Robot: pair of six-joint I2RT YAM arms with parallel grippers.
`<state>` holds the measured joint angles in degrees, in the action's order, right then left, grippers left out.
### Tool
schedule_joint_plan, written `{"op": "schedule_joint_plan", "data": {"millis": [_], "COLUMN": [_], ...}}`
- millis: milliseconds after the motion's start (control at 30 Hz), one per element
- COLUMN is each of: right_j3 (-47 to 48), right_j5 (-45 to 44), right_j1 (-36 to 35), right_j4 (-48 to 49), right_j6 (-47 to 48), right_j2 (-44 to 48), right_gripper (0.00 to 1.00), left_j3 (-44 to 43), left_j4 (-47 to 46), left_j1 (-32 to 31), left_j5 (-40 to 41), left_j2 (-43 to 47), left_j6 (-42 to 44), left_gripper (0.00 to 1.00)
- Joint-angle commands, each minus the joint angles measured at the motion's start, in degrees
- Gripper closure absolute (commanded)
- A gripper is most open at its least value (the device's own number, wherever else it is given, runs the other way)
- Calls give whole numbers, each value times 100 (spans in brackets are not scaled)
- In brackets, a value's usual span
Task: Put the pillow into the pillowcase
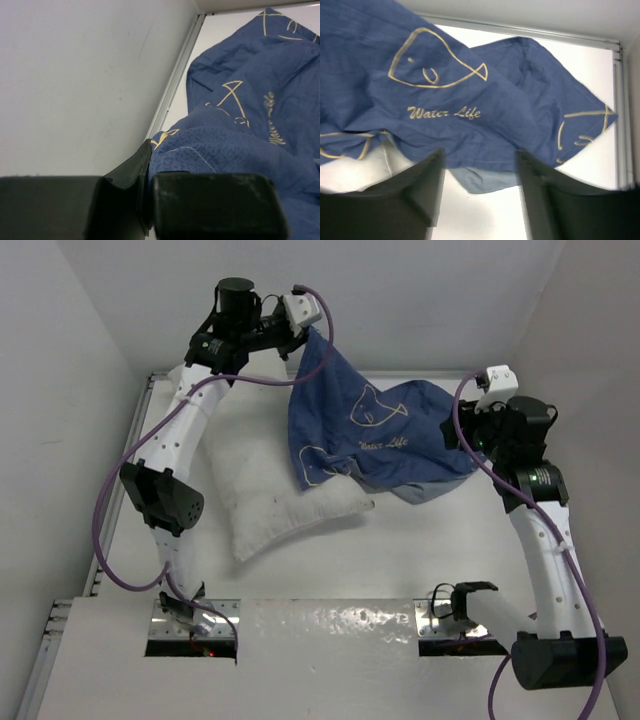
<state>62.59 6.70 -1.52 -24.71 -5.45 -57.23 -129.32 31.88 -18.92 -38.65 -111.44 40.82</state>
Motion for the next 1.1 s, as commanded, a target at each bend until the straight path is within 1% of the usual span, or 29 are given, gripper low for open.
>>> {"op": "schedule_joint_plan", "data": {"millis": [0,67,100,133,167,233,267,333,400,433,467,500,533,567,633,700,733,767,800,833,867,900,933,1033,1067], "right_j3": [-1,34,26,-1,-36,42,208,498,561,562,501,448,317,272,306,595,884,1043,1193,1464,1589,1694,1930,2449,2582], "right_j5": [635,894,903,668,518,438,464,673,692,658,466,290,97,-184,-370,-511,-486,-398,-189,-100,-20,146,243,620,709], "right_j1": [3,-260,-426,-646,-1118,-1542,-1919,-2394,-2694,-2844,-3106,-3222,-3362,-3399,-3408,-3416,-3408,-3408,-3416,-3434,-3451,-3460,-3487,-3592,-3662], "right_j4": [424,186,186,255,561,905,1333,1931,2389,2888,3119,3374,3916,4165,4570,4554,4406,4309,4203,4037,3966,3895,3782,3614,3605], "right_j6": [237,483,510,588,789,879,784,590,283,134,37,-78,-409,-595,-1121,-1273,-1326,-1335,-1344,-1379,-1379,-1345,-1275,-1099,-1029], "right_j2": [-216,-489,-621,-875,-1008,-1437,-1605,-2078,-2318,-2423,-2624,-2731,-2845,-3125,-3451,-3959,-4119,-4260,-4470,-4542,-4586,-4578,-4534,-4210,-4104], "right_gripper": [30,20,10,4,1,1,1,1,1,1,1,1,1,1,2,15,25,38,69,83,95,100,100,100,100], "left_j3": [3,-32,-32,-50,-41,-24,-15,38,117,152,170,213,223,223,231,275,293,310,319,319,302,276,232,-128,-407], "left_j4": [-419,-428,-428,-428,-437,-454,-472,-533,-595,-665,-700,-735,-779,-806,-902,-1016,-1191,-1271,-1368,-1516,-1588,-1745,-1816,-2184,-2299], "left_j1": [28,28,28,28,28,37,29,28,28,28,37,37,37,46,55,81,125,143,160,186,204,222,248,257,257], "left_j5": [209,209,209,218,261,314,384,481,701,780,954,1035,1105,1210,1307,1439,1518,1684,1781,1904,2201,2378,2859,3766,4404], "left_j2": [281,280,280,272,263,254,263,289,342,359,377,386,395,395,395,421,439,447,474,483,491,518,526,518,509], "left_j6": [-215,-215,-232,-232,-241,-241,-241,-241,-241,-232,-241,-241,-267,-293,-425,-696,-820,-960,-1188,-1312,-1444,-1689,-1804,-2034,-2025], "left_gripper": [100,100,100,100,100,100,100,100,100,100,100,100,100,100,100,100,100,100,100,100,100,100,100,100,100]}}
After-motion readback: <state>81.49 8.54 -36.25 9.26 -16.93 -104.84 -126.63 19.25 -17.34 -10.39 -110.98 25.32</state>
